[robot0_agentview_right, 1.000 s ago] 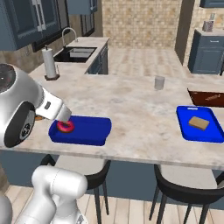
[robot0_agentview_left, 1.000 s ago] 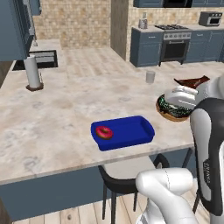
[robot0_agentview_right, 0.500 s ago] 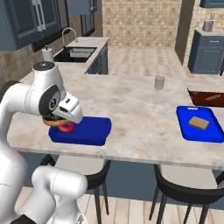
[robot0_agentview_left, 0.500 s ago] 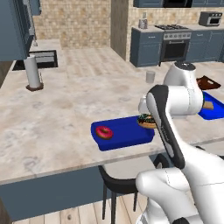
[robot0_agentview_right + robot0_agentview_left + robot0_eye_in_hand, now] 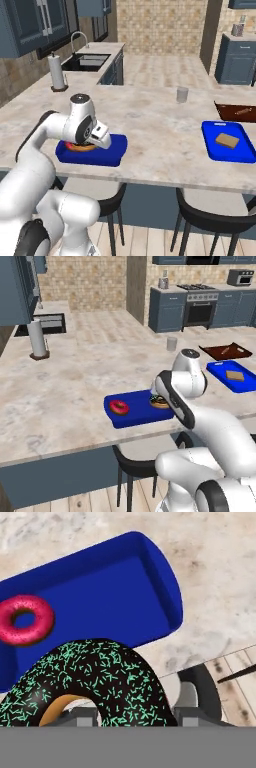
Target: Take the donuts from the fridge and place them on the empty tray on the dining counter.
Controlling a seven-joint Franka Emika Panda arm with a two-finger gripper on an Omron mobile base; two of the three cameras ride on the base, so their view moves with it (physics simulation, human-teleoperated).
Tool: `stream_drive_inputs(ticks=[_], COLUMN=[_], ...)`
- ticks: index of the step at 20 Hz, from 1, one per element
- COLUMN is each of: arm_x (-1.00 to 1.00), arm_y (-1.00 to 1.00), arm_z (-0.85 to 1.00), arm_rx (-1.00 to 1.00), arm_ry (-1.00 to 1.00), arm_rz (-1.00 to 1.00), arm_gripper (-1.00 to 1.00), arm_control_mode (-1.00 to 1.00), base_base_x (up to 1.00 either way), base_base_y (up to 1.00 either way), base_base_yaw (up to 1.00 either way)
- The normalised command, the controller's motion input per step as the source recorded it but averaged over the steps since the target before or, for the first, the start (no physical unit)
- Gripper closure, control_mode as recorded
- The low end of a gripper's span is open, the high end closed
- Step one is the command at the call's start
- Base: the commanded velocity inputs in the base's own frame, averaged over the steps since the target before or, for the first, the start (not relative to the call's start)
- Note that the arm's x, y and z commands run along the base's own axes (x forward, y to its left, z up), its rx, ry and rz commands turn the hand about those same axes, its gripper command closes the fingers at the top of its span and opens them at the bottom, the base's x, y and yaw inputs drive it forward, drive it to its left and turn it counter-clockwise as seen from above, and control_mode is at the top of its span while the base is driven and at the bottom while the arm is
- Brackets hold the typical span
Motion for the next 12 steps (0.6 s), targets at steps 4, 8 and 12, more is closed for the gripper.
stream_drive_inputs(ticks=[4, 8, 12], arm_x=[1.00, 1.00, 1.00], arm_y=[-0.04, 0.00, 0.00], arm_z=[-0.87, -0.78, -0.87], arm_rx=[0.00, 0.00, 0.01], arm_ry=[0.00, 0.00, 0.00], arm_rz=[0.00, 0.00, 0.00], arm_gripper=[1.00, 1.00, 1.00], arm_control_mode=[-1.00, -1.00, -1.00], base_base_x=[0.00, 0.00, 0.00], base_base_y=[0.00, 0.00, 0.00], base_base_yaw=[0.00, 0.00, 0.00])
